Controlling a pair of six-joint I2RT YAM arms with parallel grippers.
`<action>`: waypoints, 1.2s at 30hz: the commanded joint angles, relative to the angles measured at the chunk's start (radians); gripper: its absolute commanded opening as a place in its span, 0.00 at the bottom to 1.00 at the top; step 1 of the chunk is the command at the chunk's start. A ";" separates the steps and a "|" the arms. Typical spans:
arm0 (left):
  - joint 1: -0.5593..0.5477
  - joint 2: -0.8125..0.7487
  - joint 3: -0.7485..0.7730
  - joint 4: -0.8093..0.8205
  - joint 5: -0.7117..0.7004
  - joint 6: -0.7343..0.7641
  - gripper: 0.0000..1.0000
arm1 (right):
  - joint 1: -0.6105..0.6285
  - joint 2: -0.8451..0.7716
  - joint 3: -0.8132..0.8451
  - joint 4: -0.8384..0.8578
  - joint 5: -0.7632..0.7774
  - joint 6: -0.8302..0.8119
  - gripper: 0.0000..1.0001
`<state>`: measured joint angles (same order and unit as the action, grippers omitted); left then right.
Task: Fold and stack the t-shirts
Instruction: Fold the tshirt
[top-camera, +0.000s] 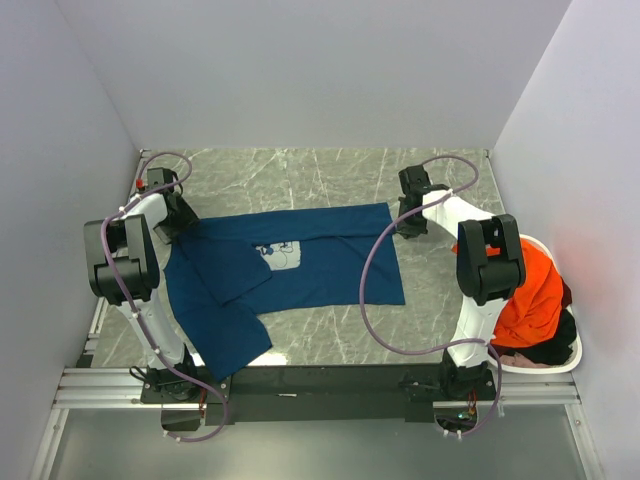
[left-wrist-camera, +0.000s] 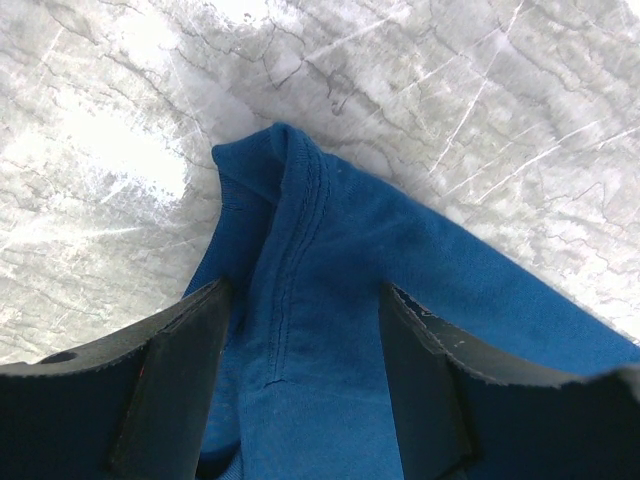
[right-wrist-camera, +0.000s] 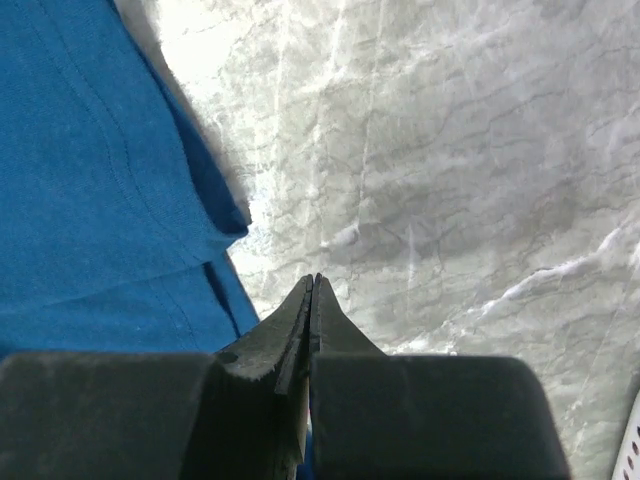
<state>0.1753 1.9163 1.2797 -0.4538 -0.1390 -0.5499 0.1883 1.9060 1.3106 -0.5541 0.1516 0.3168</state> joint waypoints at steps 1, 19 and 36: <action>0.009 0.023 0.024 -0.008 -0.022 0.016 0.67 | -0.003 0.002 0.024 0.011 -0.027 -0.013 0.00; 0.009 0.016 0.024 -0.006 -0.008 0.016 0.67 | -0.001 -0.008 -0.054 0.114 -0.288 0.021 0.28; 0.009 0.012 0.024 -0.006 -0.001 0.016 0.67 | 0.000 -0.004 -0.065 0.115 -0.287 0.018 0.27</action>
<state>0.1761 1.9163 1.2797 -0.4538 -0.1368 -0.5430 0.1871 1.9060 1.2530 -0.4572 -0.1429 0.3286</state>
